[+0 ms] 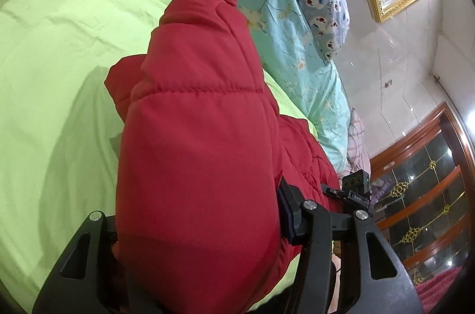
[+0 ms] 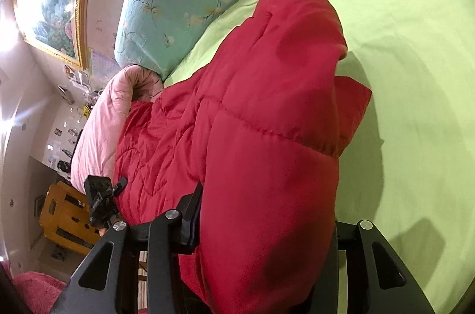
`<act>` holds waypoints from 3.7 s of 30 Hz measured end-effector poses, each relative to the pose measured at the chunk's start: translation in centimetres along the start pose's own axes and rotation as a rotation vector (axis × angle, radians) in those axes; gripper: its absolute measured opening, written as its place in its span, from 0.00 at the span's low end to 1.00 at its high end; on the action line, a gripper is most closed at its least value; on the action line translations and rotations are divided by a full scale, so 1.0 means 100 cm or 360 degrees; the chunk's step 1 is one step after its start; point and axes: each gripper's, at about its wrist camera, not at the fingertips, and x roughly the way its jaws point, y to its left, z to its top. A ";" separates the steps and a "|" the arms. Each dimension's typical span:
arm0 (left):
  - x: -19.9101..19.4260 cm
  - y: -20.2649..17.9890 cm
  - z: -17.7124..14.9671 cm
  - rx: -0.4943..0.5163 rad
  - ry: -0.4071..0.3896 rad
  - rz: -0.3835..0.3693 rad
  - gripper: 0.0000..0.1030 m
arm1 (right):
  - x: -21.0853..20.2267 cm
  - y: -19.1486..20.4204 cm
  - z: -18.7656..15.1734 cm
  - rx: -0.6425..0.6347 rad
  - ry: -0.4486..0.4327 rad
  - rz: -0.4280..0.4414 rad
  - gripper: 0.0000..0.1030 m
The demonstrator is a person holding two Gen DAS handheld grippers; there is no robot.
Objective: Fold large clothes
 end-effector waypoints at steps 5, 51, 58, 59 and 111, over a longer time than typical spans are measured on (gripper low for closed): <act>-0.005 0.004 -0.012 -0.0005 0.0011 0.0004 0.50 | -0.005 0.004 -0.022 0.0031 -0.0028 -0.0001 0.43; -0.060 0.035 0.002 0.0067 -0.0147 0.0651 0.97 | -0.054 0.040 -0.066 -0.0049 -0.0437 -0.0418 0.80; -0.065 -0.014 -0.031 0.0269 -0.0161 0.0544 0.97 | -0.058 0.072 -0.073 -0.0228 -0.0606 -0.0777 0.80; -0.061 -0.021 -0.035 0.0288 -0.0152 0.0522 0.97 | -0.061 0.076 -0.074 -0.0253 -0.0651 -0.0835 0.80; 0.078 -0.044 -0.011 0.0502 0.0065 0.0828 0.99 | 0.026 0.075 -0.014 -0.0380 -0.0429 -0.0942 0.58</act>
